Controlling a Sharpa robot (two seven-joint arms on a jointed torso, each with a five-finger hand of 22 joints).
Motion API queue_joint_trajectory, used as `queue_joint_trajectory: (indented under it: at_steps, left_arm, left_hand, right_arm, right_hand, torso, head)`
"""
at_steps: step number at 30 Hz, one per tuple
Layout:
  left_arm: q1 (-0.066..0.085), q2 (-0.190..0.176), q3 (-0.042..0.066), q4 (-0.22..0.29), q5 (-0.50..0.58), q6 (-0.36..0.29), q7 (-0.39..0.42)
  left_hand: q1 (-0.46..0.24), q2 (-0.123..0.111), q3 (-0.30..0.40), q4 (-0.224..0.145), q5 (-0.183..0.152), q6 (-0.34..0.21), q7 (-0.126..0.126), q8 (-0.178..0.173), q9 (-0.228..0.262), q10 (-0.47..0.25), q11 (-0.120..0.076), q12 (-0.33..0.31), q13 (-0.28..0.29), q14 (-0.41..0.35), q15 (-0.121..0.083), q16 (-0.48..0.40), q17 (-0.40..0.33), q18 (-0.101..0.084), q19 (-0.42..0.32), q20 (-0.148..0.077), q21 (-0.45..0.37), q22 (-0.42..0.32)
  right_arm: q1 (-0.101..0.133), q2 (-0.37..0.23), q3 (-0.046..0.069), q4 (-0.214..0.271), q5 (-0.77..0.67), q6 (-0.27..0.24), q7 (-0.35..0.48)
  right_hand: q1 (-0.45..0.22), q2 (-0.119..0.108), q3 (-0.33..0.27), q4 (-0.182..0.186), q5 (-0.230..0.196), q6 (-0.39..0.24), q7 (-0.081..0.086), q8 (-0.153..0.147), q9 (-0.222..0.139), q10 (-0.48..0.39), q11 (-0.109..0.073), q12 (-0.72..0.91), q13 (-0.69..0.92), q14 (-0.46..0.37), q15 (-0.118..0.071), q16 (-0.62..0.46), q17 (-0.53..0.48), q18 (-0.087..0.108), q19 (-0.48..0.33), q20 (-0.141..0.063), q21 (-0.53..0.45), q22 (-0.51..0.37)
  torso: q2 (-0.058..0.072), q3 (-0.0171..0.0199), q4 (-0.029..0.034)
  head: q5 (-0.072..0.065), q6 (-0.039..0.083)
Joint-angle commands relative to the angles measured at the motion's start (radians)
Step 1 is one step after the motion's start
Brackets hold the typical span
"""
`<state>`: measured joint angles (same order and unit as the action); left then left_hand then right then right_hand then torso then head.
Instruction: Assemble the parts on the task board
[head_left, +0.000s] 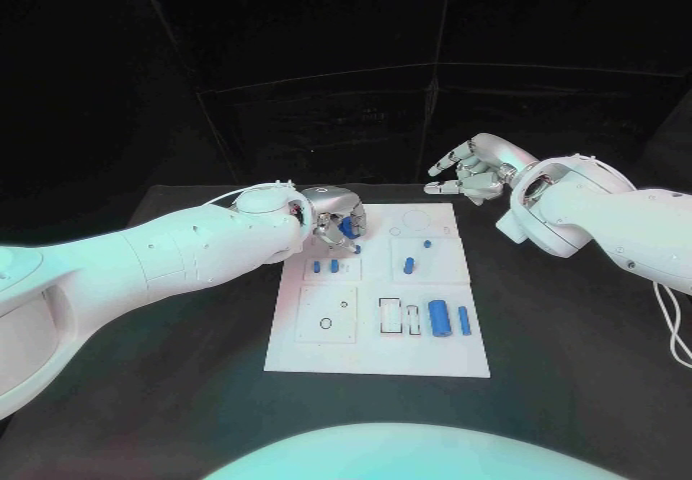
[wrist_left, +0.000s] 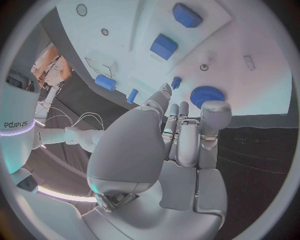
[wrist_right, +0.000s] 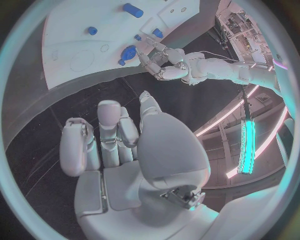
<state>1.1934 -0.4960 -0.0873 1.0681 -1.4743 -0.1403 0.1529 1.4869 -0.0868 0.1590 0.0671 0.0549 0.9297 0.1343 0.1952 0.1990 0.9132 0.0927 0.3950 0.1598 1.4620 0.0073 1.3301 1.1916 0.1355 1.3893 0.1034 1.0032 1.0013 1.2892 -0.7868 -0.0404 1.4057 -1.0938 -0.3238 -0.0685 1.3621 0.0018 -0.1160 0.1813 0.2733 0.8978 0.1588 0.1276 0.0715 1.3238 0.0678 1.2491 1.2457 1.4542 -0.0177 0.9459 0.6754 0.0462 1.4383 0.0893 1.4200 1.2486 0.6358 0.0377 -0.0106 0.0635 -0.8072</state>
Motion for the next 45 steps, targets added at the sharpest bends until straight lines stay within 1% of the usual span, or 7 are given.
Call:
queue_joint_trajectory:
  at_steps: [1, 10, 13, 17, 23, 30, 45]
  left_arm:
    - [0.001, 0.010, 0.000, -0.017, -0.025, 0.032, 0.020]
    - [-0.002, 0.029, -0.001, -0.039, -0.027, 0.053, 0.023]
    - [-0.002, 0.033, -0.006, -0.043, -0.027, 0.059, 0.024]
    - [-0.003, 0.039, -0.011, -0.047, -0.028, 0.069, 0.023]
    - [-0.005, 0.049, -0.015, -0.056, -0.029, 0.079, 0.018]
    - [-0.007, 0.058, -0.016, -0.068, -0.049, 0.080, 0.012]
    - [-0.014, 0.073, -0.016, -0.092, -0.055, 0.095, -0.002]
  left_hand:
    - [0.001, 0.012, 0.006, -0.007, 0.000, 0.013, -0.002, -0.007, -0.005, 0.015, -0.003, -0.007, -0.007, 0.010, -0.005, -0.003, -0.006, -0.012, 0.010, -0.001, 0.013, 0.009]
    - [0.002, 0.014, 0.018, -0.012, 0.000, 0.039, -0.005, -0.014, -0.017, 0.046, -0.008, -0.024, -0.026, 0.013, -0.009, -0.005, -0.024, -0.014, 0.017, -0.006, 0.027, 0.023]
    - [0.000, 0.014, 0.019, -0.012, 0.000, 0.042, -0.005, -0.017, -0.020, 0.051, -0.008, -0.027, -0.030, 0.013, -0.010, -0.005, -0.026, -0.014, 0.017, -0.006, 0.028, 0.024]
    - [-0.001, 0.014, 0.021, -0.012, 0.000, 0.044, -0.005, -0.018, -0.022, 0.053, -0.008, -0.031, -0.032, 0.014, -0.010, -0.005, -0.028, -0.014, 0.018, -0.007, 0.030, 0.025]
    - [0.002, 0.016, 0.027, -0.015, 0.000, 0.048, -0.005, -0.023, -0.026, 0.062, -0.010, -0.036, -0.038, 0.014, -0.011, -0.004, -0.030, -0.016, 0.020, -0.008, 0.035, 0.031]
    - [0.003, 0.021, 0.035, -0.016, 0.000, 0.055, -0.005, -0.025, -0.030, 0.069, -0.010, -0.042, -0.043, 0.015, -0.012, -0.003, -0.033, -0.016, 0.020, -0.008, 0.037, 0.033]
    - [0.003, 0.030, 0.063, -0.020, 0.001, 0.077, -0.006, -0.034, -0.041, 0.101, -0.016, -0.060, -0.059, 0.016, -0.016, 0.001, -0.040, -0.018, 0.024, -0.012, 0.049, 0.045]
  right_arm:
    - [0.002, 0.003, 0.001, 0.000, -0.003, -0.006, 0.003]
    - [0.002, 0.006, 0.001, 0.000, -0.003, -0.006, 0.003]
    - [0.002, 0.007, 0.001, -0.001, -0.003, -0.005, 0.003]
    - [0.002, 0.007, 0.001, -0.001, -0.003, -0.005, 0.003]
    - [0.002, 0.010, 0.001, -0.002, -0.003, -0.004, 0.003]
    - [0.002, 0.012, 0.001, -0.003, -0.003, -0.004, 0.003]
    - [0.002, 0.015, 0.001, -0.004, -0.003, -0.002, 0.004]
  right_hand:
    - [0.009, 0.004, -0.004, 0.001, 0.003, -0.009, -0.001, 0.004, 0.000, -0.007, -0.001, -0.005, 0.000, -0.001, 0.000, -0.002, -0.001, 0.019, -0.007, 0.000, -0.005, 0.000]
    - [0.010, 0.005, -0.004, 0.001, 0.004, -0.009, -0.001, 0.004, 0.000, -0.006, -0.001, -0.004, 0.001, -0.001, 0.000, -0.002, -0.001, 0.019, -0.007, 0.000, -0.004, 0.001]
    - [0.010, 0.005, -0.004, 0.001, 0.004, -0.009, -0.001, 0.004, 0.000, -0.006, -0.001, -0.004, 0.001, -0.001, 0.000, -0.002, -0.001, 0.019, -0.007, 0.000, -0.004, 0.001]
    - [0.010, 0.005, -0.004, 0.001, 0.004, -0.009, -0.001, 0.004, 0.000, -0.006, -0.001, -0.004, 0.001, -0.001, 0.000, -0.002, -0.001, 0.019, -0.007, 0.000, -0.004, 0.001]
    - [0.012, 0.007, -0.004, 0.001, 0.006, -0.008, -0.001, 0.004, 0.000, -0.006, -0.001, -0.003, 0.001, -0.001, 0.000, -0.002, -0.001, 0.019, -0.007, 0.000, -0.005, 0.001]
    - [0.012, 0.007, -0.004, 0.001, 0.006, -0.008, -0.001, 0.004, 0.000, -0.006, -0.001, -0.003, 0.001, -0.001, 0.000, -0.002, -0.001, 0.019, -0.007, 0.000, -0.005, 0.001]
    - [0.013, 0.008, -0.004, 0.001, 0.008, -0.008, -0.002, 0.005, 0.000, -0.005, -0.001, -0.002, 0.002, -0.001, 0.000, -0.002, -0.001, 0.019, -0.006, 0.000, -0.004, 0.002]
  torso:
    - [0.000, -0.0002, 0.0003]
    - [-0.001, -0.0003, 0.0021]
    - [-0.001, -0.0002, 0.0026]
    - [0.001, -0.0015, 0.0028]
    - [0.000, -0.0009, 0.0015]
    - [-0.001, -0.0005, 0.0016]
    - [-0.001, -0.0006, 0.0020]
  head:
    - [0.000, -0.001]
    - [-0.003, -0.004]
    - [-0.004, -0.004]
    - [-0.006, -0.002]
    - [-0.006, -0.007]
    - [-0.007, -0.009]
    - [-0.010, -0.009]
